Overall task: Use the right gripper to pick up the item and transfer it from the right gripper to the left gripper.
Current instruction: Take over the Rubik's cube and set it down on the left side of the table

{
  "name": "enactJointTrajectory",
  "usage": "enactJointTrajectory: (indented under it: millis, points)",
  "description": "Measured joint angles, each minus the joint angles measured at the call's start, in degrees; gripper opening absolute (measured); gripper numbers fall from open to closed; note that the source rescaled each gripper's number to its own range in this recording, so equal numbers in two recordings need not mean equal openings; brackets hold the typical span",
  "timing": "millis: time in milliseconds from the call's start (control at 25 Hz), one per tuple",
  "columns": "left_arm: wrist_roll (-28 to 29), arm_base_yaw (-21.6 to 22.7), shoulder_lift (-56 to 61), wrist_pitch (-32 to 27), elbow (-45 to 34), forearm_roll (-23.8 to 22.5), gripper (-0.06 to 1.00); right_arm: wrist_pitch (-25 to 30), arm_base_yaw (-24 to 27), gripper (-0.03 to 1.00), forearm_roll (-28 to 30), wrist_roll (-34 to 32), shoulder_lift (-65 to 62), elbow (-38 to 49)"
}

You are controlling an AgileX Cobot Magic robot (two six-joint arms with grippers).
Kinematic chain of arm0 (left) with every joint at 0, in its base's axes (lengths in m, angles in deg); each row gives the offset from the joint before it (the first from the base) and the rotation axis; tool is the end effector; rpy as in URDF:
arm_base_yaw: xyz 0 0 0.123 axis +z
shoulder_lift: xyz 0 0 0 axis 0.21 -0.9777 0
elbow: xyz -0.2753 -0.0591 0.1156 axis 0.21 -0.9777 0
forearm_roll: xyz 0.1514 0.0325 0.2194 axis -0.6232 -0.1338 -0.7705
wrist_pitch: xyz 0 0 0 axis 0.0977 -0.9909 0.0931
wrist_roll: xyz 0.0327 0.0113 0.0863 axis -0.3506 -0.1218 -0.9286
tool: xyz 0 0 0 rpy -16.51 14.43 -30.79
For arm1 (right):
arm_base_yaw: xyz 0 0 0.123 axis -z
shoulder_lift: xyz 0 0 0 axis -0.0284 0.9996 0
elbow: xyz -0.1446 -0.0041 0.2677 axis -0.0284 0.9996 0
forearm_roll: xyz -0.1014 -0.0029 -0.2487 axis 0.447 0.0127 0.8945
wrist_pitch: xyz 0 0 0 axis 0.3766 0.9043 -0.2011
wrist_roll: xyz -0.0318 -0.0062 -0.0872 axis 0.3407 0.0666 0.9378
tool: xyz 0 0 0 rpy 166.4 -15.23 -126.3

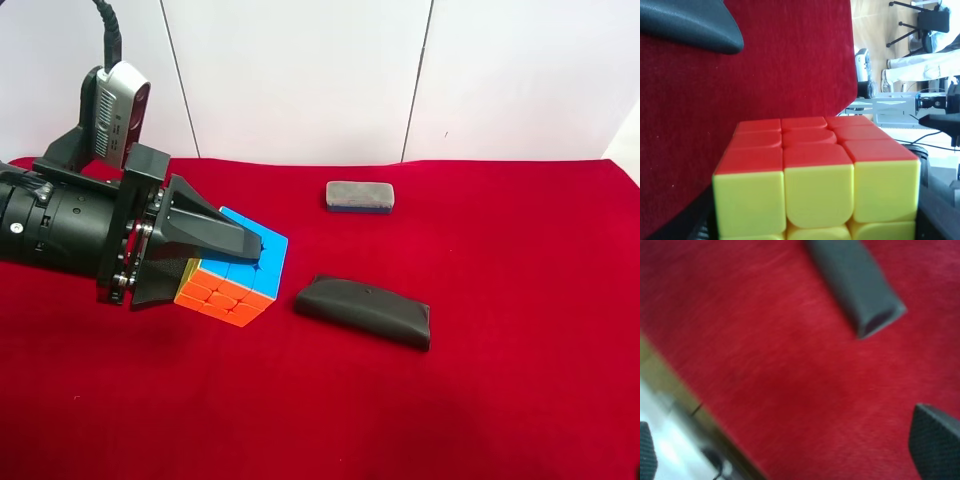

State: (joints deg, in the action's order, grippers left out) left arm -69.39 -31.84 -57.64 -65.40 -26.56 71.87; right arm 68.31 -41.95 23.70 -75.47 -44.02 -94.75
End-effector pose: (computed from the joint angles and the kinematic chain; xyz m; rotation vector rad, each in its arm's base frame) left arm 0.1908 -0.1399 0.2462 0.0109 2.4988 -1.4299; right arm 0.0134 0.0186 0.2769 -0.8595 2.1216 0.4625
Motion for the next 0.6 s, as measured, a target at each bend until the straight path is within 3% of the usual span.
enactJointTrajectory:
  millis: [360,480,600]
  points:
    - [-1.3,0.0,0.0,0.7,0.0,0.0,0.01,-0.1,27.4,1.00,0.0,0.0,-10.4,0.1]
    - [-4.7,0.0,0.0,0.6,0.0,0.0,0.01,-0.1,31.2,1.00,0.0,0.0,-10.4,0.1]
    - [-7.0,0.0,0.0,0.5,0.0,-0.1,0.01,-0.1,31.8,1.00,0.0,0.0,-10.4,0.1]
